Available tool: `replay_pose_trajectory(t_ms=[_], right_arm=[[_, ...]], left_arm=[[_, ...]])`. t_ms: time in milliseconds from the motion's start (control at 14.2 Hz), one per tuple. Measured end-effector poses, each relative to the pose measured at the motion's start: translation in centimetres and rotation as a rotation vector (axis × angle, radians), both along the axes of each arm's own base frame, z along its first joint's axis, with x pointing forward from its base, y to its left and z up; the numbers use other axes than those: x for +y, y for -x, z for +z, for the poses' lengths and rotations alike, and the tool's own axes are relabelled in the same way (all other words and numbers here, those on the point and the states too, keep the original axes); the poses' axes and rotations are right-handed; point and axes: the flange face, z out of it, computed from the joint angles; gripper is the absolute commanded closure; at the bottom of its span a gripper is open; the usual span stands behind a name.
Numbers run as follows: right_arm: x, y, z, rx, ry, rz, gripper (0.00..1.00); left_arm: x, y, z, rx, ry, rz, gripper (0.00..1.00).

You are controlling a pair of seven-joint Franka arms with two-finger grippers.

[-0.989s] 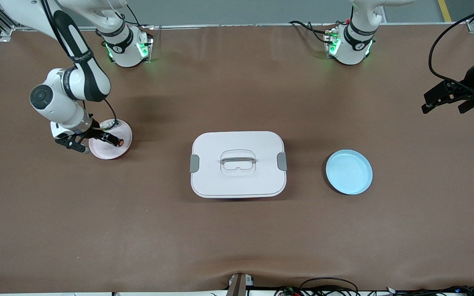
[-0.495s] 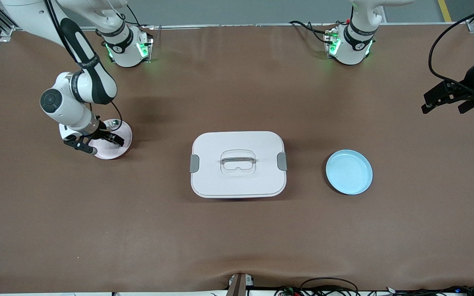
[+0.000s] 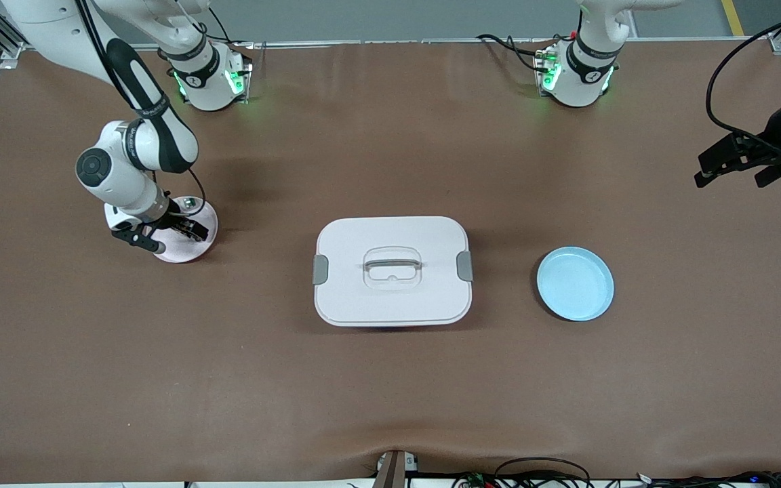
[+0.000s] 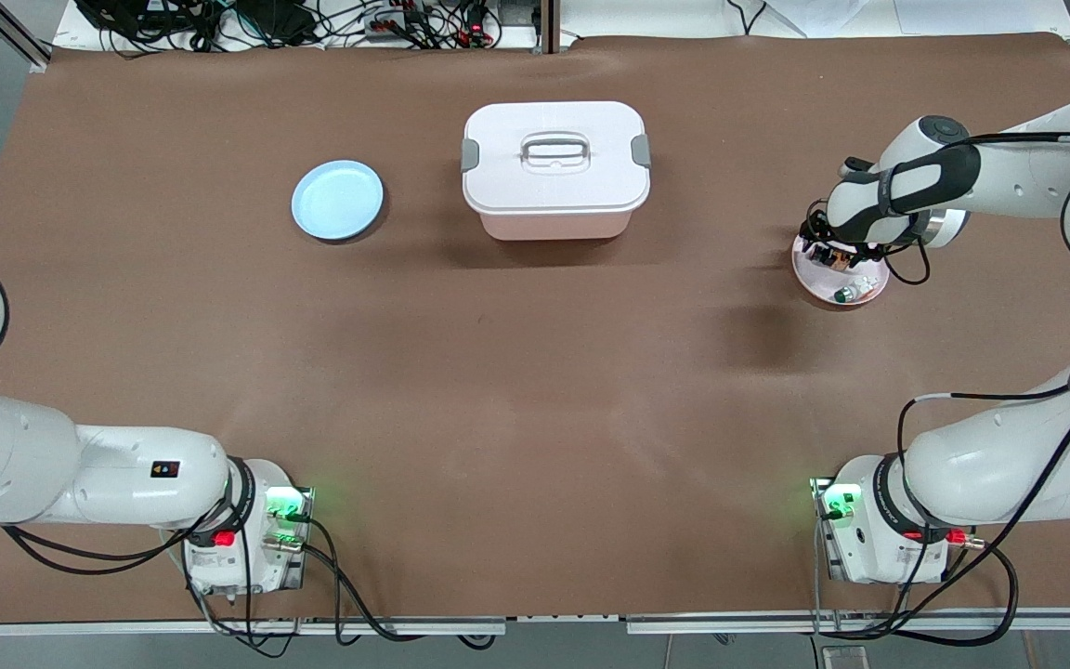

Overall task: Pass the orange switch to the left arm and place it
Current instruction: 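Lower the right gripper and grasp the orange switch, then lift the switch with the right gripper while the left gripper approaches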

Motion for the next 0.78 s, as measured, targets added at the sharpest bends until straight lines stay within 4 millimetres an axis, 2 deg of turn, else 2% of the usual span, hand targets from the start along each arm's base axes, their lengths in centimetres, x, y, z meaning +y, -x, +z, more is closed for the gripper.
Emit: replay_pose_trajectory(t_ms=[71,141,212,283,353,424,777], right_arm=[[0.00,0.00,0.00,0.000,0.000,0.000,0.00],[0.00,-0.01,0.01,-0.001,0.000,0.000,0.09],[0.00,-0.02,0.01,-0.002,0.000,0.000,0.36],[0.00,-0.02,0.02,-0.002,0.000,0.000,0.72],[-0.01,-0.02,0.02,-0.002,0.000,-0.001,0.96],[-0.01,-0.03,0.03,-0.003,0.000,-0.002,1.00],[0.00,-0.05,0.05,-0.004,0.000,-0.003,1.00]], left_arm=[[0.00,0.00,0.00,0.000,0.000,0.000,0.00],[0.00,0.00,0.00,0.000,0.000,0.000,0.00],[0.00,0.00,0.00,0.000,0.000,0.000,0.00],[0.00,0.00,0.00,0.000,0.000,0.000,0.00],[0.00,0.00,0.00,0.000,0.000,0.000,0.00],[0.00,0.00,0.00,0.000,0.000,0.000,0.00],[0.00,0.00,0.00,0.000,0.000,0.000,0.00]])
